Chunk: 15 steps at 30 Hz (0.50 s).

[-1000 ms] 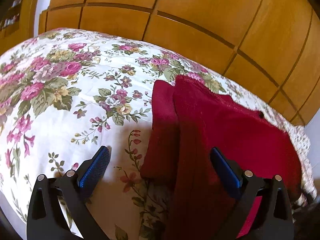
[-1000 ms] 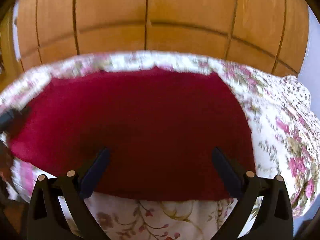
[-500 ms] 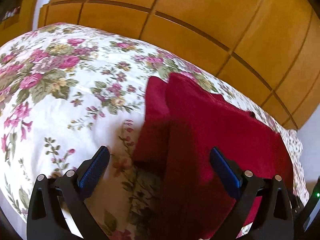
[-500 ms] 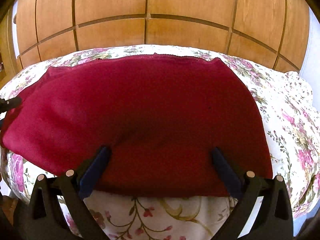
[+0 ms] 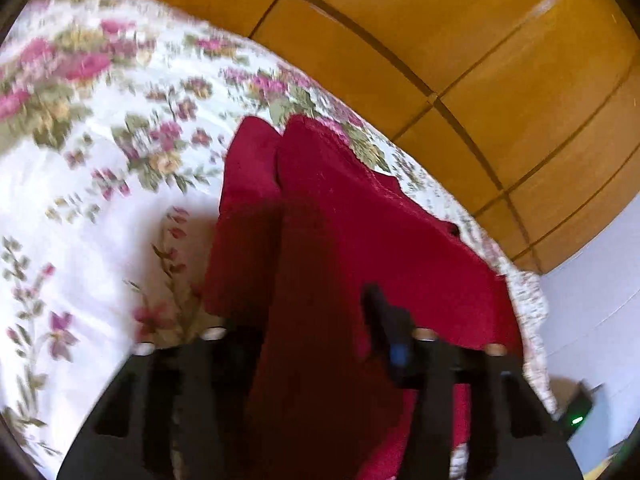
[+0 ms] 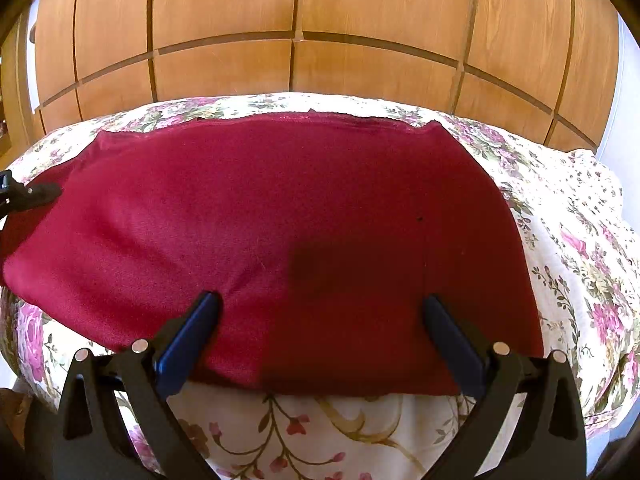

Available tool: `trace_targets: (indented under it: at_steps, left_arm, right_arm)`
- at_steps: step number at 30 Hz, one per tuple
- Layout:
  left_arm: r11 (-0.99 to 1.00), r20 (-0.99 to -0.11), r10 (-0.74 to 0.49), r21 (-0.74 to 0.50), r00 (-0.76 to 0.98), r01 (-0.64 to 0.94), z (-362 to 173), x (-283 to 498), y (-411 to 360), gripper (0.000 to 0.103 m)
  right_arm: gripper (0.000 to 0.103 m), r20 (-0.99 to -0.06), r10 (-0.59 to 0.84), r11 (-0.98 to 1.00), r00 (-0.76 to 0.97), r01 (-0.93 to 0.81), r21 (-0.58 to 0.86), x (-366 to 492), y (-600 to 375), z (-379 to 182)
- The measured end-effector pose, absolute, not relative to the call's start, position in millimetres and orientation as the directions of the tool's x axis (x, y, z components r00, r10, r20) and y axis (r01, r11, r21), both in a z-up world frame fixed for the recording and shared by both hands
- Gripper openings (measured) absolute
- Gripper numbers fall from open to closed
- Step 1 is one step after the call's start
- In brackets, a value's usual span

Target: Fold small clothes

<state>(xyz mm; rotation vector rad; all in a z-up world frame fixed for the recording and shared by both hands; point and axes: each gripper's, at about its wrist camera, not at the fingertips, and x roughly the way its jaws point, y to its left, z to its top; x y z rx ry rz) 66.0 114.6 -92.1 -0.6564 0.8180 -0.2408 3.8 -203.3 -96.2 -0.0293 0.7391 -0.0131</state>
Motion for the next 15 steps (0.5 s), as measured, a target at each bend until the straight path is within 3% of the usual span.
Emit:
trace_targets:
  at_steps: [4,15]
  left_arm:
    - [0.768,-0.596,-0.452,-0.638,0.664,-0.051,-86.2,66.5,111.6,0.027]
    - [0.752,-0.457,-0.525,-0.644,0.719,0.140,-16.0,62.8,82.7,0.025]
  right_arm:
    - [0.101,-0.674,-0.022,0.999,0.739,0.001,-0.032,3.7,-202.9,-95.6]
    - [0.101,-0.676,-0.015,1.000,0.737,0.001,-0.022,3.7,-200.8,-95.1]
